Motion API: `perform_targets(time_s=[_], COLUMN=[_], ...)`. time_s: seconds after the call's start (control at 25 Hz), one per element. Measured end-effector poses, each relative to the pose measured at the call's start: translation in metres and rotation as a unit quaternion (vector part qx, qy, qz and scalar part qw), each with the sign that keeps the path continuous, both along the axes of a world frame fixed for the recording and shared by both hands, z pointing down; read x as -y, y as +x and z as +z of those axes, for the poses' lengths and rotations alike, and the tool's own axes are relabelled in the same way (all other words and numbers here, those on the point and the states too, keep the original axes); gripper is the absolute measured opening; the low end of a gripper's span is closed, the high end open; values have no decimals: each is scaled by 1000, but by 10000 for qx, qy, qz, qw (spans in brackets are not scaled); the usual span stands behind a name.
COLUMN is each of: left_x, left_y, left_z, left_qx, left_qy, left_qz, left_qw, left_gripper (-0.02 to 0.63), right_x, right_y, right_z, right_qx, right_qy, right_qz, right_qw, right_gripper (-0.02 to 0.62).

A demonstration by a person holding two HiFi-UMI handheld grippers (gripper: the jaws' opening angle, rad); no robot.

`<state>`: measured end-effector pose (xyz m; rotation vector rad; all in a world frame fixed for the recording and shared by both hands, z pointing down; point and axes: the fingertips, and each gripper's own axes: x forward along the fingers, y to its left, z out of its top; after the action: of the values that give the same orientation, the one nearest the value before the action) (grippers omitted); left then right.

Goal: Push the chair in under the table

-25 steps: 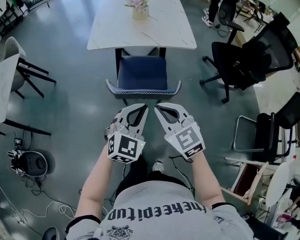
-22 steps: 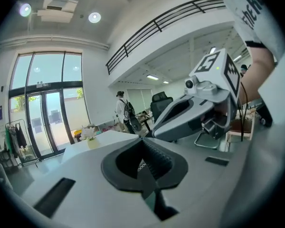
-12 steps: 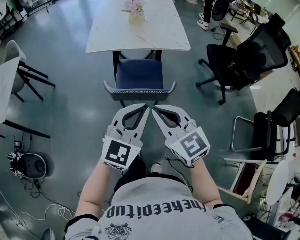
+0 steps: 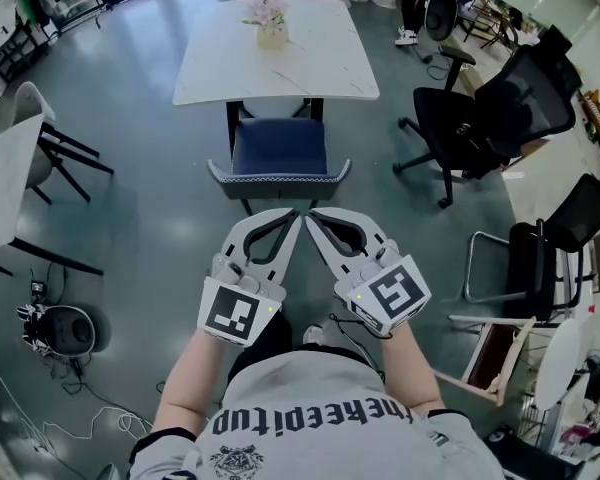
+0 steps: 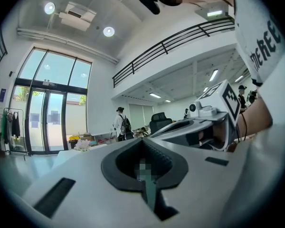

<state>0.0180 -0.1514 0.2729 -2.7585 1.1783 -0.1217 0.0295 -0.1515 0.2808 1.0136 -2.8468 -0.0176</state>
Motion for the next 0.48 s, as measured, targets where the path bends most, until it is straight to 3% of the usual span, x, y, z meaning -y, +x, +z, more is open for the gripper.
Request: perform_targets(time_s=[0.48], left_x=[-3], left_y=[-1], left_z=[-11], left_qx=[-248], left_qy=[-14], left_qz=[-8], left_qw=[9997], left_gripper=[15], right_x=[-1], right_y=[3], right_z=[-8], right_qx=[97], right_qy=[87], right_qz=[28], right_qw=[9999], right_gripper=[11])
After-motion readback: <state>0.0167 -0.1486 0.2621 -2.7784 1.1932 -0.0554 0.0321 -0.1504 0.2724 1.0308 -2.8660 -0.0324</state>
